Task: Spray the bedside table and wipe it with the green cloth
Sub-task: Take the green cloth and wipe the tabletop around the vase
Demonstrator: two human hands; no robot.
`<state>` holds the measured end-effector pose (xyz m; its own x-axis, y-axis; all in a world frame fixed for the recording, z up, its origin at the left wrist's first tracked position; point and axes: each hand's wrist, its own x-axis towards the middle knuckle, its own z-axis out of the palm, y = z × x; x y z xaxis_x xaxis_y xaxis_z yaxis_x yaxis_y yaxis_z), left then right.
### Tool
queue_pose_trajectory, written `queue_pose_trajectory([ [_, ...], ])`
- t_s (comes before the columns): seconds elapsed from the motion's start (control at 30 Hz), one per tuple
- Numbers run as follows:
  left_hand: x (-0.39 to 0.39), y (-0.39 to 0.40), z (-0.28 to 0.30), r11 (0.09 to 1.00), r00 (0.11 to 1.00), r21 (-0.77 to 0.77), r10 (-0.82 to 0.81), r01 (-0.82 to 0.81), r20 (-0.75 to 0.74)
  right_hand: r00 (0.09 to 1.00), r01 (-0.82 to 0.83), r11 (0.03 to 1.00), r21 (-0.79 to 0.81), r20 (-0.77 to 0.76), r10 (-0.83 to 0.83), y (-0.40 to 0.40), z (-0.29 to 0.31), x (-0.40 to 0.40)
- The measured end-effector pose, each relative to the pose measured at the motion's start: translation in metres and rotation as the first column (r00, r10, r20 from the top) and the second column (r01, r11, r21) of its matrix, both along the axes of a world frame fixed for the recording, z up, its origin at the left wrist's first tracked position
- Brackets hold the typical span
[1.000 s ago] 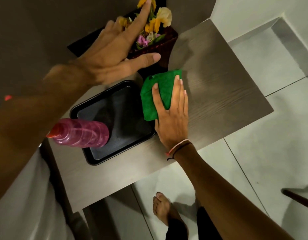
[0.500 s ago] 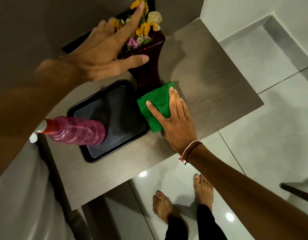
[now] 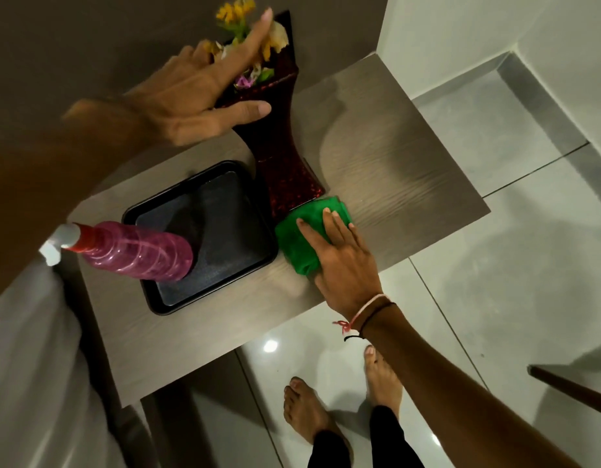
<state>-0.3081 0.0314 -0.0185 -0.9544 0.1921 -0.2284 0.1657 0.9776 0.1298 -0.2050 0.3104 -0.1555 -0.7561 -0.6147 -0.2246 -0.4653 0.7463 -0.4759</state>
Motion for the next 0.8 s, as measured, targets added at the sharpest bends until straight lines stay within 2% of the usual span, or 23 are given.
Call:
queue_pose_trajectory([
  [0.03,-0.001,-0.001,0.000,1.000,1.000,0.006,-0.022,0.022,0.015,0.988,0.145,0.980,-0.136,0.076,-0.136,0.003,0.006,0.004],
  [0.07,-0.001,0.000,-0.001,0.999,0.999,0.016,-0.044,0.043,0.028,0.945,0.317,0.911,-0.264,0.174,-0.278,0.008,0.009,0.009],
  [0.1,-0.002,0.001,-0.001,0.998,0.998,0.024,-0.052,0.051,0.040,0.880,0.471,0.798,-0.376,0.260,-0.397,0.011,0.012,0.015],
  [0.17,-0.001,0.005,-0.002,0.999,0.998,0.034,-0.031,0.030,0.049,0.755,0.650,0.588,-0.481,0.325,-0.570,0.016,0.017,0.022],
  [0.2,0.000,0.007,-0.001,0.999,0.999,0.034,-0.006,0.005,0.046,0.720,0.682,0.547,-0.486,0.312,-0.620,0.013,0.018,0.020],
  [0.23,0.002,0.007,0.000,0.999,0.999,0.034,0.021,-0.023,0.041,0.711,0.687,0.557,-0.467,0.272,-0.649,0.007,0.019,0.015],
  [0.33,0.008,0.015,0.001,0.998,0.998,0.040,0.055,-0.056,0.031,0.777,0.620,0.737,-0.270,0.077,-0.625,-0.017,0.010,-0.004],
  [0.4,0.011,0.019,-0.001,0.997,0.998,0.041,0.067,-0.068,0.009,0.824,0.564,0.814,-0.136,0.031,-0.566,-0.036,0.003,-0.008],
  [0.47,0.014,0.021,-0.002,0.993,0.995,0.061,0.099,-0.098,-0.011,0.846,0.533,0.845,-0.048,0.029,-0.532,-0.050,-0.005,-0.006],
  [0.7,0.014,0.026,0.000,0.981,0.986,0.102,0.166,-0.166,0.004,0.874,0.482,0.875,-0.047,-0.043,-0.484,-0.046,-0.022,0.005],
  [0.8,0.017,0.029,-0.001,0.987,0.990,0.085,0.138,-0.136,-0.018,0.905,0.418,0.906,-0.063,-0.059,-0.421,-0.045,-0.024,0.017],
])
